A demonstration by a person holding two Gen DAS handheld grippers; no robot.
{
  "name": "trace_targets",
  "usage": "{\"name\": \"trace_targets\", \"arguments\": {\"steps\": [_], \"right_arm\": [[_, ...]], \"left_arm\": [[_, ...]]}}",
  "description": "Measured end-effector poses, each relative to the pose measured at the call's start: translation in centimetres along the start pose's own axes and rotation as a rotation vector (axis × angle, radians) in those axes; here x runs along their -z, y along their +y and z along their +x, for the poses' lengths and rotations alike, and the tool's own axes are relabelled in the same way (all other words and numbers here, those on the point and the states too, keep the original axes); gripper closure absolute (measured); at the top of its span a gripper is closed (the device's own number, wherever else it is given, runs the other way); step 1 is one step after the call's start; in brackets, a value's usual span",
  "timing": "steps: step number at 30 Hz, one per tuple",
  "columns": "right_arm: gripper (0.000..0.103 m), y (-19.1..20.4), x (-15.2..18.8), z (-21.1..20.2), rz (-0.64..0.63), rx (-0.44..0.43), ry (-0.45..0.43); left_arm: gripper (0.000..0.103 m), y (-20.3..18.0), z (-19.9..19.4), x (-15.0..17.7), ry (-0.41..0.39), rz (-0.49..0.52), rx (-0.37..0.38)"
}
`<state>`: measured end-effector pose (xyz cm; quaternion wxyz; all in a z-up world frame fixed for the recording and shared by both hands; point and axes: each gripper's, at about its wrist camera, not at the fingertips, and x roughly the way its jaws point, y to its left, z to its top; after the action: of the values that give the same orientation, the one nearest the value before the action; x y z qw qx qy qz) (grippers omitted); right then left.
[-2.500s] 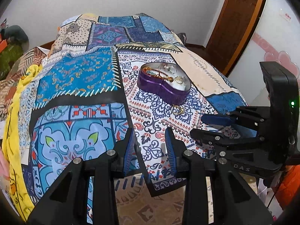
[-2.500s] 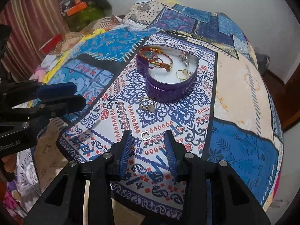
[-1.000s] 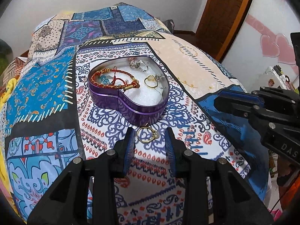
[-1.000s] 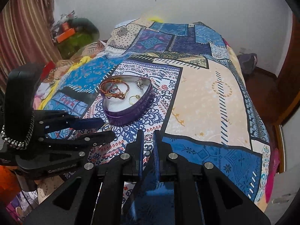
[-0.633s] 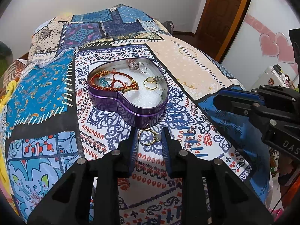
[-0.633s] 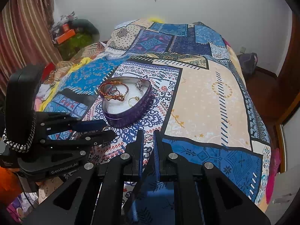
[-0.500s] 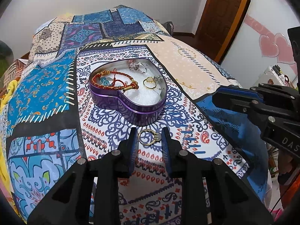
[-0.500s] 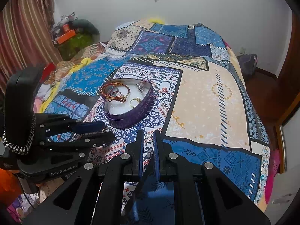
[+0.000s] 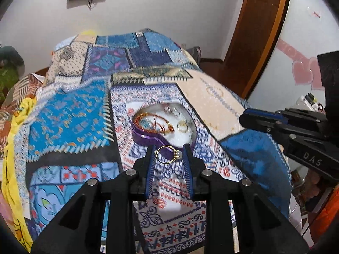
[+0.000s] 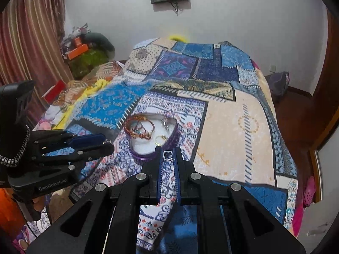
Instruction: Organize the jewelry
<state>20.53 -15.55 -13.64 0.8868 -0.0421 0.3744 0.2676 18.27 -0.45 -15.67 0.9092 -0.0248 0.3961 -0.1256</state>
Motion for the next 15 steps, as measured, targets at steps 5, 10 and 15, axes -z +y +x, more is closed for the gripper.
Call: {"name": "trace_targets", "arguments": {"steps": [5,10,15], "right_arm": [[0.094,0.5,-1.0,0.4,-0.007,-0.011,-0.020],[0.094,0.8,-2.0,1.1,-0.014,-0.025,-0.032],[0.094,1.0,-2.7,2.2,-0.026,-0.033,-0.030]], "left_arm": [[0.079,0.7,-1.0,-1.2,-0.045,-0.001,-0.004],[0.079,1.2,-1.1,-2.6,-0.079,-0.005,-0.001],[0.080,1.7,-0.4,-3.5,-0.090,-0.004,0.005]]}}
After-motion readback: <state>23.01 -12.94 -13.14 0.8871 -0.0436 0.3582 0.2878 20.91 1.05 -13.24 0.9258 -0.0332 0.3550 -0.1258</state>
